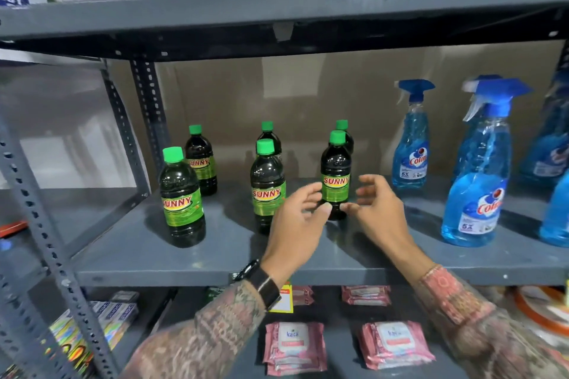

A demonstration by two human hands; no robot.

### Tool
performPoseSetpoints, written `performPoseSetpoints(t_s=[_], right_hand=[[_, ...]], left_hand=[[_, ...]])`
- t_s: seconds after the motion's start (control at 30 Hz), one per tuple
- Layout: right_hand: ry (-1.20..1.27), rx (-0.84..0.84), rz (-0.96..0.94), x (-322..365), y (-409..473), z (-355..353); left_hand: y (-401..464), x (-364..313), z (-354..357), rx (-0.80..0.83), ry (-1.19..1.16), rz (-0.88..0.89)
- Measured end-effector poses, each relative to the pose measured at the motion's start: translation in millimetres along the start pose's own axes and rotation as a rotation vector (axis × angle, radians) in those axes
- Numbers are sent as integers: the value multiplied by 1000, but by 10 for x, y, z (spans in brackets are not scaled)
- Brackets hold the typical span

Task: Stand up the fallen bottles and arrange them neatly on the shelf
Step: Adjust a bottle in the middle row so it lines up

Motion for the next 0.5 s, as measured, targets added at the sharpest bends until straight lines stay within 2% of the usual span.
performPoseSetpoints(t_s=[0.2, 0.37, 0.5], right_hand=[[-1, 261, 62, -108, 274, 238], [-15, 247, 41, -101, 359, 320], [-12, 231, 36, -78, 306, 261]], left_hand=[[518, 311, 351, 48, 10, -225], [754, 653, 528, 53, -81, -209], [674, 558, 542, 68, -110, -171]])
Point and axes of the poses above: each hand's wrist, its own y-axis towards the middle knuckle, its own z-axis out of the palm, x = y × z, the point moved 8 cm from there along y, towards the middle knuckle
